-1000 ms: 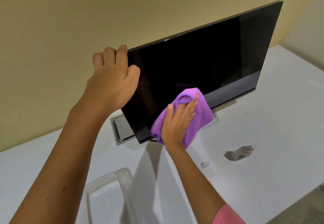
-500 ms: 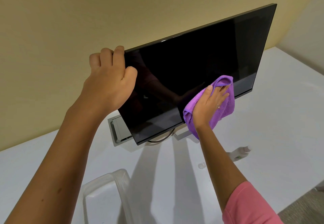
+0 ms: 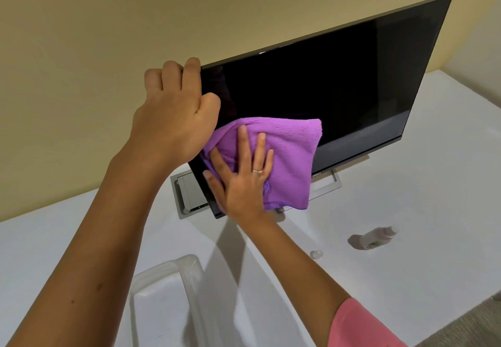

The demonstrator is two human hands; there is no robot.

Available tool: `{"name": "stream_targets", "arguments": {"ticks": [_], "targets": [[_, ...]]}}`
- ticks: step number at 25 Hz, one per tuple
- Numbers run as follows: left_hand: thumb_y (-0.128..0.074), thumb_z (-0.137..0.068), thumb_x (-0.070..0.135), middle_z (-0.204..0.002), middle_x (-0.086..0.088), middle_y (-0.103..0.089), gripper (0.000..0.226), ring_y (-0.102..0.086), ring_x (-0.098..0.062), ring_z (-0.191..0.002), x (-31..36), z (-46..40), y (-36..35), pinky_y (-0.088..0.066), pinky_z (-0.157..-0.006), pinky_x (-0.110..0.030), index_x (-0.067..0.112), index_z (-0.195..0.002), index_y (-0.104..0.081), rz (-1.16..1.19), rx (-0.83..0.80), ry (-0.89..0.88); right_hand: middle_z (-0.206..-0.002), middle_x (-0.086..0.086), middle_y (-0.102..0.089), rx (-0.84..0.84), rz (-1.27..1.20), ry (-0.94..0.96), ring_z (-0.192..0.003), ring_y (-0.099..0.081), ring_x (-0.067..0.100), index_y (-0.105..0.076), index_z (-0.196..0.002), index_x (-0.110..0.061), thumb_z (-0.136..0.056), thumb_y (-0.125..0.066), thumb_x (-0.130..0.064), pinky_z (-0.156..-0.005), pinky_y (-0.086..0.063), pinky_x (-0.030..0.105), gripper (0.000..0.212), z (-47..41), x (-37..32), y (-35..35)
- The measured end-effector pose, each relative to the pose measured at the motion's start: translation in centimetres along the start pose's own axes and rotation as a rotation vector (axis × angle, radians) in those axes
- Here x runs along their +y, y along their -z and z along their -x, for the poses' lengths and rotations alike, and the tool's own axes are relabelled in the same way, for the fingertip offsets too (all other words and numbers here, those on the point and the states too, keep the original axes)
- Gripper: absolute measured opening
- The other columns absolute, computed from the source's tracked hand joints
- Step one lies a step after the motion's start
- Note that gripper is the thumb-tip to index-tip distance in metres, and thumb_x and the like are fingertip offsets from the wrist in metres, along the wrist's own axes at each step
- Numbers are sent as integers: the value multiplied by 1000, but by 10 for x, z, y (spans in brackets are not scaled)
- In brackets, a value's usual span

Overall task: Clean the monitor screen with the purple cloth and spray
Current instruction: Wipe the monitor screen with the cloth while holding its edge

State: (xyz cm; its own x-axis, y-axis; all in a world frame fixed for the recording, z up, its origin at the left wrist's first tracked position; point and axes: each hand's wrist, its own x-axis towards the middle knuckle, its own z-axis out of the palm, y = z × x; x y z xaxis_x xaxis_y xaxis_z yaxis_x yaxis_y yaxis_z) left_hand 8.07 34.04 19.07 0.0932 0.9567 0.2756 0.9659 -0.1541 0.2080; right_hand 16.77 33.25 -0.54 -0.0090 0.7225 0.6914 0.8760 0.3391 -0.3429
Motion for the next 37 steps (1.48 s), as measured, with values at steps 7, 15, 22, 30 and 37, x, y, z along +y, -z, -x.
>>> {"name": "stream_targets", "arguments": {"ticks": [7,15,22,30,37], "targets": [[-29,-89,21,-133,-14,-34,56,-26,-31,-120,0,0,-2,-30,-75,-38,12,-144,-23,40,25,25,-156,11,-17,-73,35,43,-143,-7,44,-29,-144,-34,-98,-36,-52,-112,-10,64,50,60,-8,-15],[-28,-89,23,-132,-9,-35,55,-25,-27,-122,1,2,0,-32,-76,-38,15,-143,-24,70,25,31,-155,16,-24,-216,24,-51,-140,-19,46,-34,-143,-24,-103,-32,-40,-106,-29,65,43,104,-6,-9],[-27,-89,22,-132,-9,-34,55,-24,-26,-122,4,3,2,-30,-76,-38,15,-143,-25,89,14,35,-153,16,-19,-288,65,-116,-139,-22,46,-21,-148,-22,-103,-20,-44,-113,-20,59,51,88,-5,-1],[-23,-84,28,-129,-3,-33,54,-21,-20,-122,4,4,5,-29,-81,-38,20,-138,-27,152,-39,47,-157,21,-12,-29,-94,-652,-145,-8,37,-21,-149,-10,-103,-15,-40,-115,-14,50,55,-11,49,34],[-19,-79,32,-127,0,-33,57,-20,-18,-123,7,3,4,-29,-82,-40,24,-135,-27,149,-41,96,-161,-3,14,133,-688,-955,-143,8,3,8,-152,-23,-103,-22,-43,-102,4,-4,62,-32,107,72]]}}
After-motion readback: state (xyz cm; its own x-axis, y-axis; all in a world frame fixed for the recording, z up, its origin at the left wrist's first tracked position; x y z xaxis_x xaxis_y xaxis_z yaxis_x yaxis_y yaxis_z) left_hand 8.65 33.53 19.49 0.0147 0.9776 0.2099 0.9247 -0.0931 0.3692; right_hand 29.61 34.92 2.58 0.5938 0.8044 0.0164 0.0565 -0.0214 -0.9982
